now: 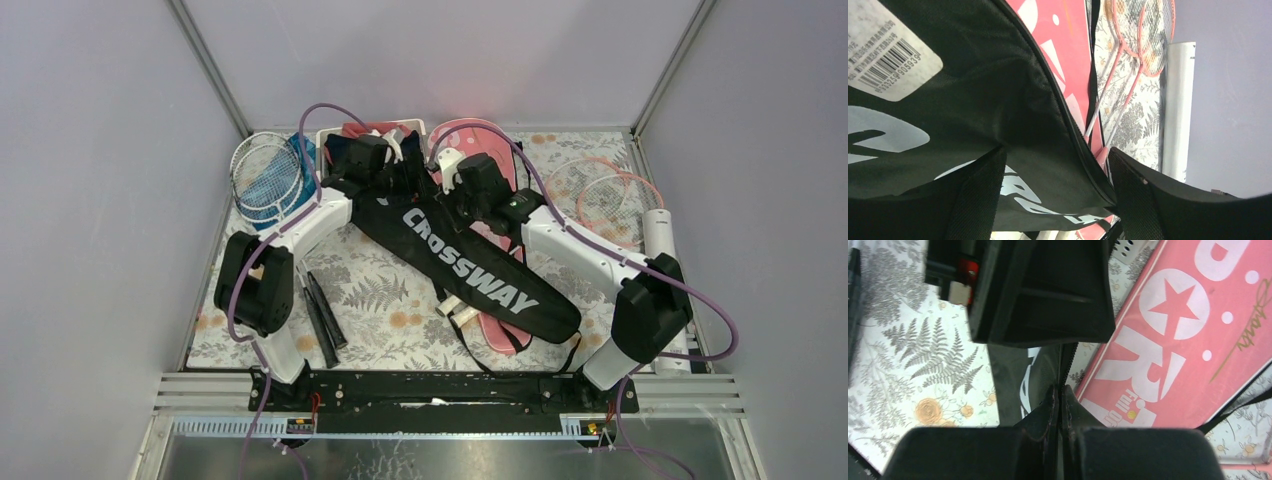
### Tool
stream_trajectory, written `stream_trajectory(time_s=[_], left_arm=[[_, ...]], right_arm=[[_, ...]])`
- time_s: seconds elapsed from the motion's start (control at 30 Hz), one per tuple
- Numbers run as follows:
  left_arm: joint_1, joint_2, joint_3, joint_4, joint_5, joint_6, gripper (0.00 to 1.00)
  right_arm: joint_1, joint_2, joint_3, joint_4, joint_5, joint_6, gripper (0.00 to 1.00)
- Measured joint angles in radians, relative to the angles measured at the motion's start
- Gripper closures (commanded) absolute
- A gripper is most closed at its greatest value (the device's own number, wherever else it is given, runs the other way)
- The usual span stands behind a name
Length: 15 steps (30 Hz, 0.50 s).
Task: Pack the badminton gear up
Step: Open the racket bag at the center of the board.
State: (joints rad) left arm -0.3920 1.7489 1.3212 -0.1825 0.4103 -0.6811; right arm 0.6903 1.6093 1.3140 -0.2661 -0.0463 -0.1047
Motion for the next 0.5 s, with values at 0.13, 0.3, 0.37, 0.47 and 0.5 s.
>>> stream_trajectory(time_s=[0.13,0.3,0.37,0.47,0.5], left_arm=[[0.000,0.003,0.004,0.005,0.051,-0.006,0.46],[0.000,0.003,0.033,0.014,0.110,0.004,0.74],[0.000,0.002,0.045,0.025,0.138,0.008,0.97],[-0.002,0.001,0.055,0.049,0.185,0.013,1.00],[-0.002,0.000,0.056,0.055,0.195,0.014,1.00]], right_arm=[[0.001,-0.001,0.027,-0.031,-0.049,-0.002,1.00],[0.001,-0.017,0.047,-0.061,-0.077,-0.008,1.00],[0.001,-0.027,0.049,-0.067,-0.077,-0.012,1.00],[0.002,-0.042,0.050,-0.081,-0.077,-0.021,0.95],[0.002,-0.047,0.050,-0.085,-0.077,-0.023,0.87]])
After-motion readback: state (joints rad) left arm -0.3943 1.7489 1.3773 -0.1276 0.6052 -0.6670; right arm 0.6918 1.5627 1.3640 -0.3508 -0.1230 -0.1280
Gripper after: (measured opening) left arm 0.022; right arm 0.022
